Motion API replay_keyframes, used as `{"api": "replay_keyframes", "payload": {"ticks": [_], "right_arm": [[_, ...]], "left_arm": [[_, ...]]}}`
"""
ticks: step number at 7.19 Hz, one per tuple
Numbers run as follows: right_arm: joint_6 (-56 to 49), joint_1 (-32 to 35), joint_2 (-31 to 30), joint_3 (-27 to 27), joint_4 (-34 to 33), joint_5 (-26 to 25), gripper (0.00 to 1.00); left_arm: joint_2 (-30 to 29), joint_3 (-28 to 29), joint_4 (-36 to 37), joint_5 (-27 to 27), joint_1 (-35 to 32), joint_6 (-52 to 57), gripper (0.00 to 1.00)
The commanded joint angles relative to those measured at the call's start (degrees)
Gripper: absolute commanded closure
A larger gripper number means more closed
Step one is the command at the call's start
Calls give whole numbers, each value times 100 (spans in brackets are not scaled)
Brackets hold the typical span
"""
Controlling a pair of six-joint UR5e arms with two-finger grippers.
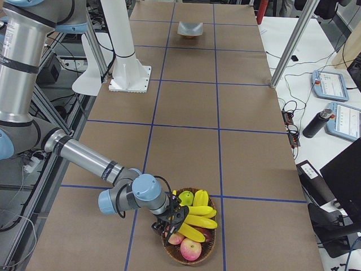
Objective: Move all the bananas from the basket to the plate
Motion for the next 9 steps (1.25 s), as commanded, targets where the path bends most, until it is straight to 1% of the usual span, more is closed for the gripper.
{"api": "replay_keyframes", "payload": {"ticks": [1,3,4,5,6,7,8,9], "right_arm": [[-12,0,3,-56,8,17,10],[14,-9,11,-47,-1,52,61],[15,-9,55,-47,-1,61,95],[15,-9,142,-47,-9,61,100],[23,-9,187,14,-9,70,100],[23,0,248,101,-27,183,100],[15,0,257,206,-36,419,100],[-38,52,188,268,-18,509,100]], "left_arm": [[0,-10,0,0,0,-5,0],[44,-10,0,9,0,4,0],[53,-10,0,0,-9,4,0],[53,-10,0,0,-9,4,0],[97,-19,-9,9,-9,4,0],[97,-28,-9,0,-9,4,0],[97,-28,-9,0,-9,4,0],[106,-37,-9,0,0,4,0]]}}
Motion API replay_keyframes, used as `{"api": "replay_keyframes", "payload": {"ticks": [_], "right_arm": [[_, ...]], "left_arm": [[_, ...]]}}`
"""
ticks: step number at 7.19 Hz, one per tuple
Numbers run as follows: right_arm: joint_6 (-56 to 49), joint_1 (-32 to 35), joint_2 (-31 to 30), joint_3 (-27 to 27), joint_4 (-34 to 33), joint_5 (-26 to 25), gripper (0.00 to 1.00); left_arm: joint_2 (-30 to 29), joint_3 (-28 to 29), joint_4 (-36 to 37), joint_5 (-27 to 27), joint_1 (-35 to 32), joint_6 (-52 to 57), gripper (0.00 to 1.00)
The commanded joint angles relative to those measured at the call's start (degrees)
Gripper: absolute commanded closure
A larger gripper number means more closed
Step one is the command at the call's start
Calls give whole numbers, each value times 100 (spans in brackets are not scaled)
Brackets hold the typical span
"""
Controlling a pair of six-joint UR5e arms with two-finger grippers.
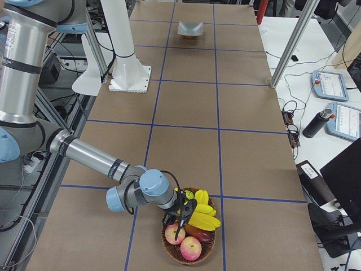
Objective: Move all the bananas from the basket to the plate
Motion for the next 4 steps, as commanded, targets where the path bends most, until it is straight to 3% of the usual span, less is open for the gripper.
{"api": "replay_keyframes", "payload": {"ticks": [1,4], "right_arm": [[-70,76,-205,228,8,173,100],[-570,269,-496,317,-1,164,100]], "left_arm": [[9,-8,0,-1,8,0,0],[9,-17,0,-10,16,-9,0]]}}
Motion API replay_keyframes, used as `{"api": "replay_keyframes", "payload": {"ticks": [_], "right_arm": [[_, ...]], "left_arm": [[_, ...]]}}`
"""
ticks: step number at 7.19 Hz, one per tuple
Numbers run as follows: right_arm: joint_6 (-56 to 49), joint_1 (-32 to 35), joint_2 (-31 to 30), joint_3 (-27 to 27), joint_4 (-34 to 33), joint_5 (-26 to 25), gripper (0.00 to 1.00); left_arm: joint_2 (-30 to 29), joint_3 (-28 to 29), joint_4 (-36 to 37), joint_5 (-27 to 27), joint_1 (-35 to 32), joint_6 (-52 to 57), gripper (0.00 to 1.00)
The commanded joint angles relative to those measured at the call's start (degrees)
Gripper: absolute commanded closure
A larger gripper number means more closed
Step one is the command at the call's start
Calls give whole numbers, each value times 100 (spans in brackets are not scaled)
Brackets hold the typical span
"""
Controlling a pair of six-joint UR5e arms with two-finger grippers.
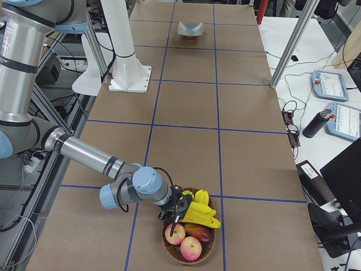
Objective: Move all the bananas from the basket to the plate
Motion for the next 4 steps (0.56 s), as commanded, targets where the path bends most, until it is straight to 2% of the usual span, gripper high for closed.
{"api": "replay_keyframes", "payload": {"ticks": [1,4], "right_arm": [[-288,192,-180,92,-3,17,100],[-288,192,-154,425,-73,210,100]], "left_arm": [[0,-32,0,-10,2,-7,0],[0,-76,0,-19,2,-7,0]]}}
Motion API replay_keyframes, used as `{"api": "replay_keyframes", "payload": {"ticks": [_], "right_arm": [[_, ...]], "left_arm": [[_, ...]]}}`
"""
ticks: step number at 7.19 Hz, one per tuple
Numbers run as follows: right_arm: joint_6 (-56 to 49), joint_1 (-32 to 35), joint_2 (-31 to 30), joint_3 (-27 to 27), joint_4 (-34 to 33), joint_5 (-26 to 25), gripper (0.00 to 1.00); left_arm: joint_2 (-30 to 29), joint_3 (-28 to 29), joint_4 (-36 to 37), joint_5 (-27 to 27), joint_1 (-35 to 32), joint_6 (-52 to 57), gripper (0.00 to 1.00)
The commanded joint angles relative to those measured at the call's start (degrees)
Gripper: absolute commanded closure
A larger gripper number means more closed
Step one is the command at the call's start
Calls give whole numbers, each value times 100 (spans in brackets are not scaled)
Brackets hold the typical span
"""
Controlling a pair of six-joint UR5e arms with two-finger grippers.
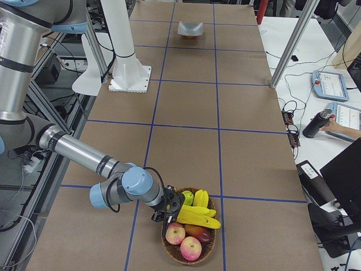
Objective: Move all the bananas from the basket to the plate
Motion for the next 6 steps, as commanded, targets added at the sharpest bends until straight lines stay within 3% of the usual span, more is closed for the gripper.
{"api": "replay_keyframes", "payload": {"ticks": [1,3,6], "right_arm": [[-6,59,-37,406,-193,664,100],[64,-81,23,907,-545,784,100],[606,-816,847,1164,-713,880,100]], "left_arm": [[0,-18,9,-7,0,0,0],[0,-18,9,-24,0,0,0],[-104,26,69,-181,18,-26,0]]}}
